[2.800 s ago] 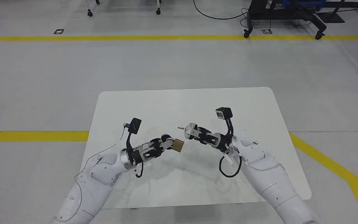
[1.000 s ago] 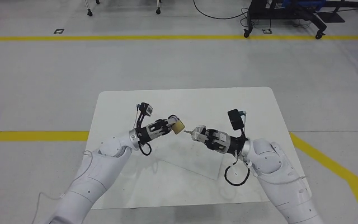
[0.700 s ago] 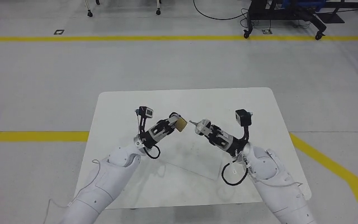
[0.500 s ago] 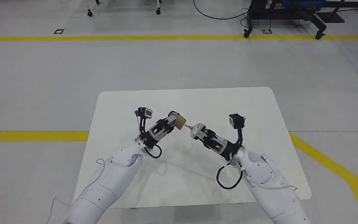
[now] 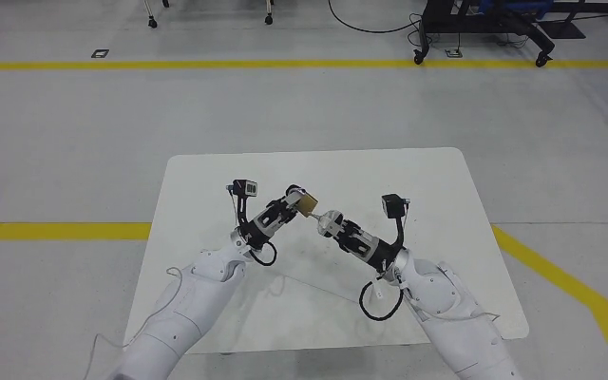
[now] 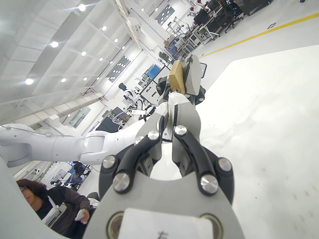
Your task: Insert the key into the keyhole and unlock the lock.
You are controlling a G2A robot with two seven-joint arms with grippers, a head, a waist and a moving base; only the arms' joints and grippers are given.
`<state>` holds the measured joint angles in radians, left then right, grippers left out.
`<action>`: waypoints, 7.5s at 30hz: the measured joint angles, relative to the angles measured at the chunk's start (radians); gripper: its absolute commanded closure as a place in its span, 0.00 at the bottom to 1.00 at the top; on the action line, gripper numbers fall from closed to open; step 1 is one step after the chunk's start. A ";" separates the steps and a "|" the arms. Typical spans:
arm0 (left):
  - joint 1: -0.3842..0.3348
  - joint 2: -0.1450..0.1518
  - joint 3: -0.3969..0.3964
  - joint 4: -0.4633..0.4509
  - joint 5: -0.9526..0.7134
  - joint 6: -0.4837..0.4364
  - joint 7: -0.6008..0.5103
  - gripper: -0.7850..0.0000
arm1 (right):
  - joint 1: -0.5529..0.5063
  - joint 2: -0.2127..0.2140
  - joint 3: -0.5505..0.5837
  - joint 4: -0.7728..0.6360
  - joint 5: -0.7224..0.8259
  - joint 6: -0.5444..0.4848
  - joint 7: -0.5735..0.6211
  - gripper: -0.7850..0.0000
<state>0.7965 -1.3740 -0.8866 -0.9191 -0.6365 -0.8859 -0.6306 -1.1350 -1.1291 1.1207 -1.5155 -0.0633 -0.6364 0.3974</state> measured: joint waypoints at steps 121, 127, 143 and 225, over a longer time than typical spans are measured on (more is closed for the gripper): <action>-0.109 -0.223 -0.102 0.293 -0.294 0.056 -0.210 1.00 | -0.057 -0.121 -0.005 -0.012 -0.097 0.142 -0.347 1.00; -0.109 -0.223 -0.114 0.294 -0.248 0.040 -0.192 1.00 | -0.064 -0.125 -0.001 -0.022 -0.108 0.157 -0.343 1.00; -0.097 -0.222 -0.141 0.276 -0.155 0.011 -0.164 1.00 | -0.060 -0.138 0.000 -0.024 -0.132 0.184 -0.339 1.00; -0.073 -0.213 -0.193 0.252 0.077 0.158 -0.079 1.00 | -0.056 -0.171 0.038 -0.021 -0.244 0.285 -0.291 1.00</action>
<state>0.7240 -1.5872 -1.0800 -0.6668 -0.5593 -0.7278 -0.7094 -1.1910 -1.3000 1.1589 -1.5363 -0.3074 -0.3517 0.1060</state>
